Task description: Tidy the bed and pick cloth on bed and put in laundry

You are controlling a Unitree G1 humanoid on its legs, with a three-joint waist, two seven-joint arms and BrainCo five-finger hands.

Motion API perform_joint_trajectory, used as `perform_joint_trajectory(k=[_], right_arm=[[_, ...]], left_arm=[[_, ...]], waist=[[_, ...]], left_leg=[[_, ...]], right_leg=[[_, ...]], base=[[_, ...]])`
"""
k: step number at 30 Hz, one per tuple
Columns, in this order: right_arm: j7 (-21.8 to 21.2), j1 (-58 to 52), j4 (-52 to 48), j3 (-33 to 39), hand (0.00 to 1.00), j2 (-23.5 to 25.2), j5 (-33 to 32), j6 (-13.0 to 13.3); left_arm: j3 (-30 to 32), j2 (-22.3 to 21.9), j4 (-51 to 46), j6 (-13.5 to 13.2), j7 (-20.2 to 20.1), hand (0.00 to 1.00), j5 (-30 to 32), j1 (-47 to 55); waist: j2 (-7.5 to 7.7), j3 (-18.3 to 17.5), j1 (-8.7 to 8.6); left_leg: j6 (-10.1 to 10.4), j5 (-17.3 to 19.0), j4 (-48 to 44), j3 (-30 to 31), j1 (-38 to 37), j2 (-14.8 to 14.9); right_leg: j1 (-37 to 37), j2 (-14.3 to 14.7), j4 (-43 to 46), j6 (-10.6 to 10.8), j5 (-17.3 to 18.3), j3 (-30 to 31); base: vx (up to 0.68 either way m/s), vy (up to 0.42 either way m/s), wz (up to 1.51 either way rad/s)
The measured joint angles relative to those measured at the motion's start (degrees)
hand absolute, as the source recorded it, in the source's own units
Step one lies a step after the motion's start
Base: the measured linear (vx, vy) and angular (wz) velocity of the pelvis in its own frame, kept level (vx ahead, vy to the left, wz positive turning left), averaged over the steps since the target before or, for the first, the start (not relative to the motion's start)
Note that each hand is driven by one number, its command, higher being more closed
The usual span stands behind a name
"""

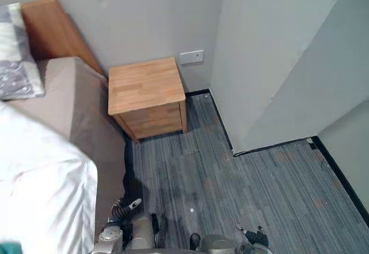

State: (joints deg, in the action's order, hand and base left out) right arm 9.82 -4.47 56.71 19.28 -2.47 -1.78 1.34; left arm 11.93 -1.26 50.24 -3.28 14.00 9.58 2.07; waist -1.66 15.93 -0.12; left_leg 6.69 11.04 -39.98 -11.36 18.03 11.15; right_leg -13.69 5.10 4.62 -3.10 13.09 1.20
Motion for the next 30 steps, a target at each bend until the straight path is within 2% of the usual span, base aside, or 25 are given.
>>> perform_joint_trajectory(k=[1,2,3,4,5,6,7,8,9,10,11,13,15,16,17,18,19,20,21,22,23,25,27,28,30], right_arm=[[0.00,0.03,-0.30,-0.73,0.00,-0.22,0.32,0.05],[0.02,0.06,0.12,-0.87,0.00,0.27,0.55,-0.11],[0.01,-0.06,0.19,-0.99,0.00,1.45,0.95,-0.12],[0.00,-0.20,0.39,-0.71,0.00,1.88,1.36,-0.25],[-0.03,-0.09,0.36,-0.67,0.00,1.99,1.48,-0.24],[0.02,0.25,0.50,-0.64,0.00,2.13,1.82,-0.29],[0.09,-0.52,1.58,-0.34,0.00,1.68,1.96,-0.26],[0.05,-0.98,1.81,0.06,0.00,0.72,1.99,-0.30],[0.00,-0.47,1.85,-0.08,0.00,-0.14,2.22,-0.40],[-0.02,0.14,1.79,-0.14,0.00,-0.88,2.32,-0.48],[0.02,0.86,1.16,-0.07,0.00,-1.67,2.34,-0.53],[-0.01,0.92,0.31,-0.16,0.00,-2.45,2.40,-0.19],[-0.10,0.73,0.37,-0.16,0.00,-2.51,2.65,-0.21],[-0.08,0.67,0.36,-0.22,0.00,-2.49,2.91,-0.22],[-0.06,0.78,0.38,-0.28,0.00,-2.42,2.94,-0.22],[-0.07,-0.16,0.64,-0.18,0.00,-1.95,2.92,-0.15],[-0.08,-0.22,1.99,0.00,0.00,-1.98,2.90,-0.21],[0.00,0.31,2.32,0.04,0.00,-2.63,2.85,-0.35],[-0.12,0.67,0.78,-0.18,0.00,-2.49,2.85,-0.20],[-0.19,0.91,-0.32,-0.40,0.00,-2.26,2.85,-0.12],[-0.19,0.68,-1.66,-1.34,0.00,-1.89,2.84,-0.09],[-0.11,0.28,-6.43,-2.86,0.00,-1.22,2.78,-0.36],[0.00,0.03,-14.39,-3.80,0.00,-1.04,2.61,-0.28],[0.10,0.22,-20.91,-3.99,0.00,-1.53,2.77,-0.05],[0.28,0.50,-30.39,-3.95,0.00,-2.29,4.16,0.55]], left_arm=[[-0.52,0.04,0.58,-0.03,0.08,0.00,0.01,-0.35],[-0.63,1.07,1.26,0.05,-0.03,0.00,0.06,-1.22],[-1.11,1.61,1.57,0.16,0.05,0.00,0.07,-1.68],[-1.10,2.11,1.33,0.17,-0.09,0.00,0.11,-1.29],[-0.84,2.27,1.29,0.14,-0.10,0.00,-0.15,-0.88],[-0.33,2.67,1.27,0.17,-0.13,0.00,-0.42,-0.88],[-0.65,2.56,2.25,0.28,-0.23,0.00,-0.40,-0.40],[-1.22,2.16,2.74,0.41,-0.24,0.00,-0.41,0.17],[-2.38,1.86,3.41,0.67,-0.23,0.00,-0.42,0.23],[-2.58,2.06,3.99,0.81,-0.20,0.00,-0.43,0.26],[-2.68,2.24,5.10,0.96,0.07,0.00,-1.06,0.45],[-2.97,2.25,5.88,1.58,0.08,0.00,-1.09,0.70],[-3.01,2.36,5.87,1.78,0.05,0.00,-0.99,0.67],[-3.00,2.37,6.00,1.77,0.04,0.00,-0.94,0.68],[-3.01,2.47,6.10,1.77,-0.01,0.00,-0.92,0.81],[-2.94,2.97,6.02,1.74,-0.11,0.00,-0.92,0.86],[-2.46,3.04,6.48,1.75,-0.19,0.00,-0.98,0.18],[-2.00,2.08,6.13,1.74,-0.30,0.00,-0.97,0.16],[-0.20,1.19,5.77,1.58,-0.36,0.00,-0.94,0.16],[0.57,0.93,5.78,1.59,-0.34,0.00,-0.92,0.19],[1.56,0.66,5.86,1.80,-0.51,0.00,-0.92,0.32],[1.97,0.39,4.73,1.74,-0.62,0.00,-0.95,0.94],[1.96,0.40,3.80,1.75,-0.78,0.00,-1.01,1.45],[1.90,0.43,3.78,1.75,-0.80,0.00,-0.99,1.46],[1.93,0.62,3.80,1.79,-0.79,0.00,-0.98,1.43]], waist=[[-0.06,-0.34,-0.17],[1.76,-0.67,0.35],[3.88,-2.03,-0.13],[4.12,-2.28,-0.41],[4.15,-2.28,-0.07],[3.75,-2.29,1.13],[4.08,-4.32,0.39],[3.66,-5.19,0.04],[4.50,-5.33,-0.85],[4.29,-4.93,-0.54],[3.05,-4.31,-0.49],[0.93,-3.53,-0.99],[-0.06,-3.19,-1.50],[0.15,-3.20,-1.82],[0.87,-3.49,-2.00],[3.37,-4.18,-2.18],[2.70,-3.20,-2.10],[0.86,-3.79,-0.65],[0.39,-3.58,1.06],[-0.45,-3.69,0.88],[-0.44,-3.60,0.49],[-0.75,-3.69,0.88],[-0.68,-3.67,0.80],[-0.15,-3.46,0.74],[-0.13,-3.45,0.54]], left_leg=[[-6.91,-3.79,11.82,-6.63,0.17,-1.19],[-8.96,-4.70,12.82,-10.40,-0.32,-2.50],[-11.01,-6.19,14.68,-18.34,-0.52,-4.23],[-16.27,-4.27,10.78,-25.03,-0.46,-2.20],[-18.84,-2.41,7.01,-26.50,-0.47,-0.64],[-21.60,0.35,0.66,-27.77,-0.35,1.52],[-20.02,3.19,6.66,-26.19,-3.57,-2.79],[-19.26,6.03,11.91,-24.88,-6.46,-4.33],[-16.62,6.02,17.10,-21.39,-9.62,-7.55],[-16.01,5.65,18.96,-19.73,-11.61,-8.67],[-14.32,4.64,21.78,-16.14,-15.72,-9.41],[-13.06,3.84,24.87,-9.49,-21.56,-9.17],[-11.89,3.15,25.75,-0.76,-23.91,-7.77],[-11.25,2.79,25.58,3.37,-23.63,-7.33],[-10.02,2.44,25.59,6.72,-23.02,-7.33],[-6.24,3.25,25.34,11.33,-22.17,-8.49],[-3.63,4.84,24.70,15.28,-21.68,-7.05],[-2.18,3.88,25.01,18.12,-19.80,-5.14],[-0.04,2.59,25.43,20.46,-18.81,-4.85],[0.41,1.70,25.44,20.72,-18.37,-4.74],[1.19,0.59,25.26,19.82,-18.03,-3.67],[2.68,-1.59,25.53,17.93,-17.87,-1.81],[1.28,-3.59,27.05,12.62,-17.81,-0.91],[0.27,-4.88,28.59,6.13,-17.61,-0.31],[-2.35,-3.56,28.71,-5.69,-17.52,0.51]], right_leg=[[-1.60,-0.97,-1.80,1.31,0.78,-2.00],[-2.47,-2.66,-2.45,2.11,1.33,-3.80],[-2.68,-5.28,-3.49,2.94,0.85,-7.76],[-4.10,-4.97,-4.06,5.41,-1.05,-11.61],[-5.45,-4.15,-3.80,5.37,-2.27,-12.54],[-6.82,-2.57,-0.29,5.54,-3.68,-14.20],[-4.01,-2.96,11.73,6.15,-3.33,-19.29],[-1.36,-3.92,19.66,7.11,-4.22,-21.09],[5.40,-7.94,36.39,8.59,-5.65,-21.40],[9.09,-9.93,44.02,8.51,-4.65,-21.14],[13.24,-11.92,50.65,8.66,-2.39,-19.93],[17.69,-13.21,49.50,7.60,1.69,-16.98],[23.30,-10.85,38.84,7.04,4.12,-8.13],[25.13,-9.46,31.82,8.11,3.80,-1.74],[25.72,-9.07,25.63,9.77,2.76,4.30],[25.58,-10.10,13.60,12.61,-2.45,12.91],[25.42,-9.85,14.08,12.90,-7.93,11.25],[25.70,-8.51,14.81,12.11,-7.66,10.30],[25.74,-7.76,15.28,10.40,-6.61,7.67],[24.87,-7.65,15.29,9.59,-6.15,5.54],[23.36,-7.48,15.47,8.46,-5.46,2.33],[20.90,-7.42,15.67,7.20,-4.72,-2.15],[20.05,-8.25,15.62,6.45,-4.28,-5.12],[19.81,-9.49,15.23,6.12,-4.08,-7.26],[19.38,-11.39,14.58,5.71,-3.37,-10.54]], base=[[0.49,0.149,0.16],[0.65,0.158,0.81],[0.69,0.130,1.35],[0.62,0.084,1.39],[0.63,0.062,1.21],[0.59,0.094,1.46],[0.56,0.129,1.65],[0.54,0.175,2.13],[0.44,0.121,1.53],[0.57,0.080,1.68],[0.57,-0.031,1.52],[0.68,-0.178,1.73],[0.52,-0.322,2.05],[0.36,-0.351,2.13],[0.42,-0.470,2.64],[0.40,-0.501,2.73],[0.43,-0.603,2.46],[0.35,-0.555,1.55],[0.22,-0.428,1.01],[0.16,-0.370,1.15],[0.10,-0.287,1.09],[0.09,-0.310,1.24],[0.00,-0.173,0.98],[-0.07,-0.086,0.89],[-0.10,-0.021,1.00]])
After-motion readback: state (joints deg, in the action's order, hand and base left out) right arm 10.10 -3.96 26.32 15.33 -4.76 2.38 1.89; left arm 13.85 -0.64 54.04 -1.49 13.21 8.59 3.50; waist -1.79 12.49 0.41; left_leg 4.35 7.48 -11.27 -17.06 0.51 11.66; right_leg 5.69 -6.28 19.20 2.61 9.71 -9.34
